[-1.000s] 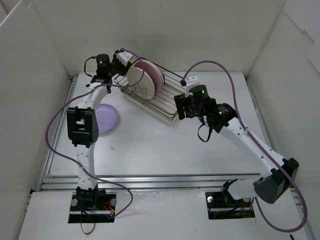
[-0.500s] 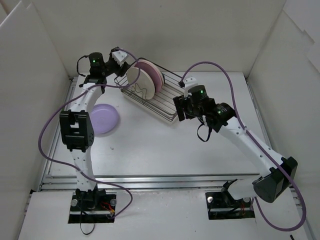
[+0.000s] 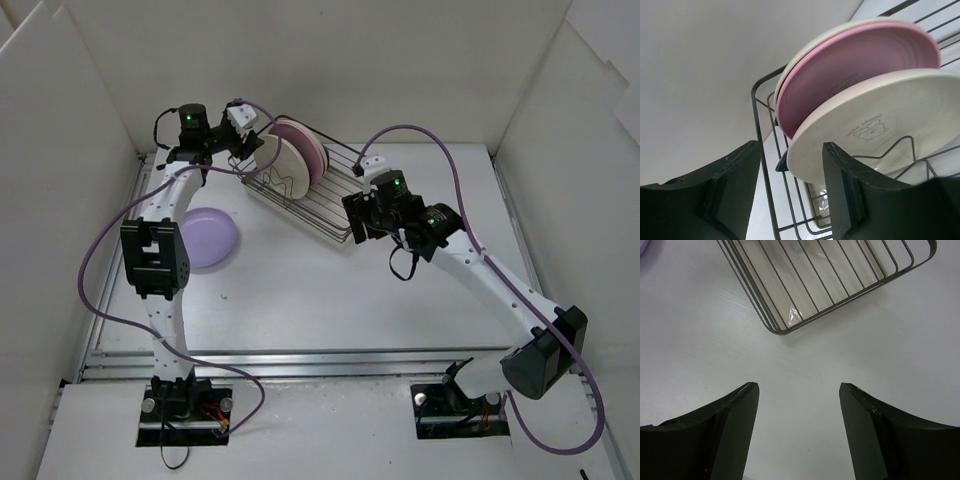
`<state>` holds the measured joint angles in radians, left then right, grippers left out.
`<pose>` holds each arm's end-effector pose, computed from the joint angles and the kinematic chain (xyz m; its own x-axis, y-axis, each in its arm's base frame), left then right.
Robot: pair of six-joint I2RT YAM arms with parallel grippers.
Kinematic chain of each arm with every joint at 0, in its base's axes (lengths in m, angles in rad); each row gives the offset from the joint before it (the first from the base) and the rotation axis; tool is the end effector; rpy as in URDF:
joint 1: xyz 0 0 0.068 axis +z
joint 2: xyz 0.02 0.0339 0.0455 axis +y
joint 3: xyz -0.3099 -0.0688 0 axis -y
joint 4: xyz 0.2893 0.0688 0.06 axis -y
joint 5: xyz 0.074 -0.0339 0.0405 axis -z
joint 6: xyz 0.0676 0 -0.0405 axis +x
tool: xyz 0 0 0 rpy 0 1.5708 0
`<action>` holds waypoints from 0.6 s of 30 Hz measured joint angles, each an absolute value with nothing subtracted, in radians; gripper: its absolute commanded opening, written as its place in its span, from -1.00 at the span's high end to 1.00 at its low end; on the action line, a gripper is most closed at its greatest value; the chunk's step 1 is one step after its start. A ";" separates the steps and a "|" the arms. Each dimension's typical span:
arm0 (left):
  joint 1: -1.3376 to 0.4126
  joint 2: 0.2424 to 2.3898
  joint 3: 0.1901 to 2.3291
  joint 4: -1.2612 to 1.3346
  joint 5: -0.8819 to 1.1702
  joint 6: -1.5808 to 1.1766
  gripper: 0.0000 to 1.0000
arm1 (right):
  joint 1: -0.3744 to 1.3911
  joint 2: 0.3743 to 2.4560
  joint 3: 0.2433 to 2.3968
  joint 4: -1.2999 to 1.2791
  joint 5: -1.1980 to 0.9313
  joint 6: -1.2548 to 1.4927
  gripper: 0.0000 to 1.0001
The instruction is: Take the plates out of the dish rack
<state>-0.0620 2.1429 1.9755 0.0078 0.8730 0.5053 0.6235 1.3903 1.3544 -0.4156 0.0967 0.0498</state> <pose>0.5946 -0.0888 0.3663 0.2460 0.2964 -0.9229 0.7723 0.5154 0.3714 0.3146 0.2182 0.4063 -0.3792 -0.2117 -0.9008 -0.4924 0.8704 0.0027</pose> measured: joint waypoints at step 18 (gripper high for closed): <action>-0.084 2.266 2.019 0.056 0.773 0.524 0.66 | 0.623 1.446 1.404 -0.410 0.078 0.032 -0.33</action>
